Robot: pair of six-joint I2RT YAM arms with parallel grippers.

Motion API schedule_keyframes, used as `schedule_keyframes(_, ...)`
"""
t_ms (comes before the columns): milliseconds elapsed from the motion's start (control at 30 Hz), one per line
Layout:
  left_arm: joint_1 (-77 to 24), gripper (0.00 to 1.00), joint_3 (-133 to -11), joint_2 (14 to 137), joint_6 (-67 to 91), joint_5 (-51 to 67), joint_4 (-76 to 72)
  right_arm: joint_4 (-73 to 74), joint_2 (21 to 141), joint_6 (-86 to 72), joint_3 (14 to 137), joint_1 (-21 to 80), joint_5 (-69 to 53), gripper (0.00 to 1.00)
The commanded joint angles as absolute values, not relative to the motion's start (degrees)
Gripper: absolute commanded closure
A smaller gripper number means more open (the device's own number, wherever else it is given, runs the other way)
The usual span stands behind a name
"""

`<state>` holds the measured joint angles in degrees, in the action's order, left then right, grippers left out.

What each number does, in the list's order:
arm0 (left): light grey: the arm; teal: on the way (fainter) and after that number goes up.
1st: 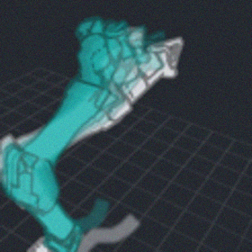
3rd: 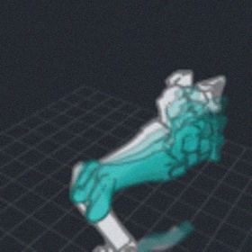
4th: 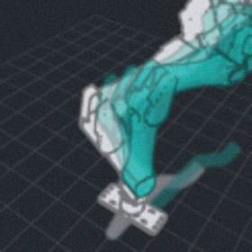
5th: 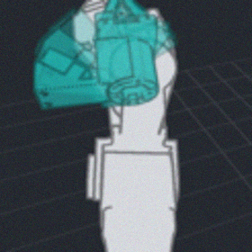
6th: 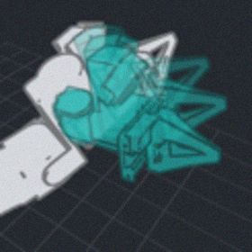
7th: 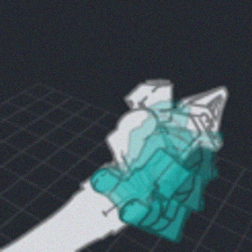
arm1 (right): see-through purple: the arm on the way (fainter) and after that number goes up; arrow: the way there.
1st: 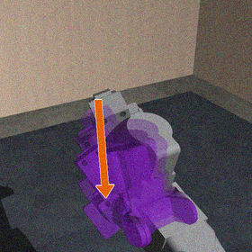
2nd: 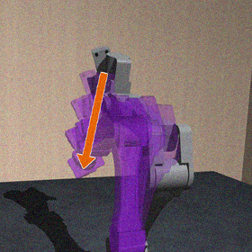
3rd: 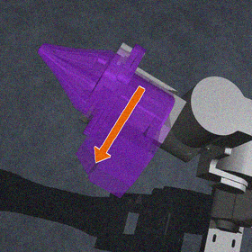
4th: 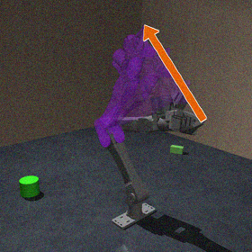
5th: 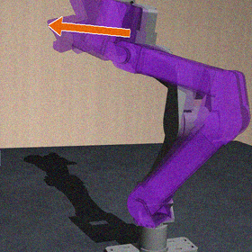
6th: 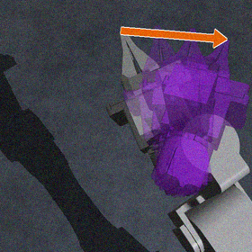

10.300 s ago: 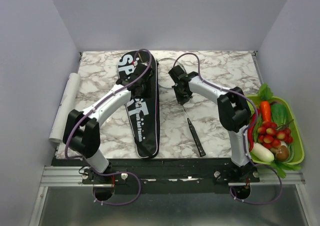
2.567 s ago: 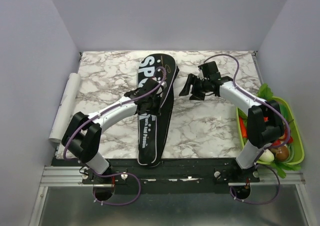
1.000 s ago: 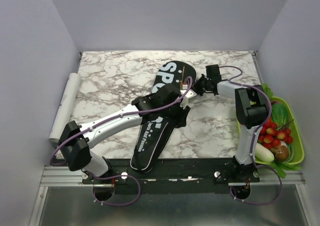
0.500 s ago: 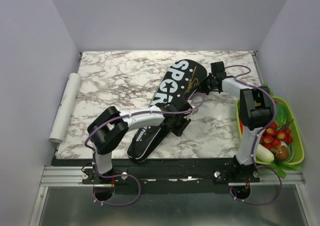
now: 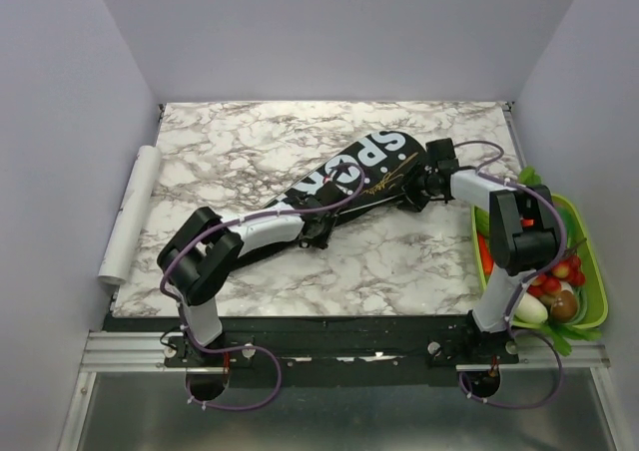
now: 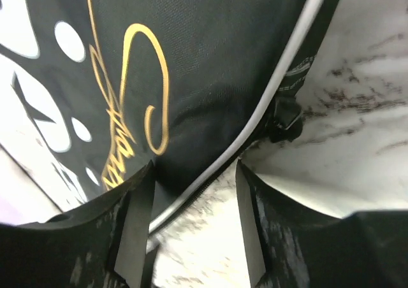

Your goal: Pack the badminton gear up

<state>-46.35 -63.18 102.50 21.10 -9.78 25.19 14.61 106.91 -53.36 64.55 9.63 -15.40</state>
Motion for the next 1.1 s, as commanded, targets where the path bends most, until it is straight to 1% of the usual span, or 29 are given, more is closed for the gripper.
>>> schedule_keyframes(0, -42.81, 0.62, -58.36, 101.96, 21.45, -14.85, 24.96, 20.55, 103.54, -44.92, 62.4, 9.76, -18.11, 0.35)
schedule_keyframes(100, -40.96, 0.62, -57.22, 100.46, 20.75, -14.07, 24.44, 25.2, 100.73, -40.79, 63.54, 9.76, -16.62, 0.32)
schedule_keyframes(233, -40.34, 0.63, -56.78, 95.9, 19.86, -10.3, 25.48, 31.36, 97.04, -36.75, 66.0, 9.84, -13.1, 0.32)
schedule_keyframes(267, -40.25, 0.64, -56.78, 93.71, 19.86, -8.46, 25.66, 32.77, 96.68, -35.35, 66.88, 9.76, -12.4, 0.32)
schedule_keyframes(300, -40.43, 0.65, -56.78, 92.56, 19.78, -3.48, 25.75, 35.31, 96.24, -34.64, 68.36, 9.76, -10.57, 0.32)
schedule_keyframes(367, -40.87, 0.66, -57.21, 89.49, 20.3, 1.56, 25.93, 37.34, 95.8, -33.06, 69.52, 9.76, -8.71, 0.32)
schedule_keyframes(400, -41.48, 0.66, -57.65, 88.52, 20.56, 6.37, 26.01, 38.57, 95.19, -32.61, 69.87, 9.67, -6.35, 0.32)
schedule_keyframes(500, -42.62, 0.66, -60.28, 84.92, 21.53, 11.59, 26.45, 39.9, 94.48, -31.21, 70.93, 9.67, -1.78, 0.33)
schedule_keyframes(533, -42.8, 0.66, -61.25, 84.21, 21.97, 14.91, 26.28, 40.08, 94.66, -31.03, 71.28, 9.58, -0.89, 0.33)
schedule_keyframes(600, -42.8, 0.65, -64.75, 83.32, 22.32, 15.38, 26.19, 40.34, 95.36, -30.76, 71.72, 9.23, -0.35, 0.35)
schedule_keyframes(667, -42.02, 0.64, -67.92, 84.19, 21.01, 12.05, 28.73, 40.69, 96.85, -31.37, 72.33, 8.7, -0.35, 0.38)
schedule_keyframes(700, -41.4, 0.64, -70.64, 86.29, 20.48, 10.91, 29.52, 40.43, 97.2, -31.55, 72.33, 8.53, 1.74, 0.41)
schedule_keyframes(767, -38.43, 0.67, -72.59, 88.5, 19.78, 11.07, 30.59, 39.64, 97.82, -32.08, 72.07, 8.18, 2.46, 0.43)
schedule_keyframes(800, -37.54, 0.68, -73.03, 90.25, 19.78, 11.42, 29.98, 38.86, 98.17, -32.17, 72.16, 7.91, 2.37, 0.46)
schedule_keyframes(833, -36.31, 0.68, -73.04, 90.96, 19.86, 11.6, 28.32, 38.59, 98.52, -32.34, 72.25, 7.82, 2.37, 0.48)
schedule_keyframes(933, -32.0, 0.76, -74.18, 95.09, 19.95, 11.34, 27.33, 38.15, 100.19, -33.13, 73.21, 7.12, 2.72, 0.51)
schedule_keyframes(967, -31.04, 0.81, -74.53, 96.23, 20.13, 11.25, 27.25, 37.8, 100.46, -33.22, 73.3, 6.68, 2.81, 0.52)
schedule_keyframes(1067, -27.78, 0.87, -74.62, 100.36, 20.3, 12.04, 26.19, 37.0, 102.04, -33.92, 74.61, 6.33, 2.73, 0.54)
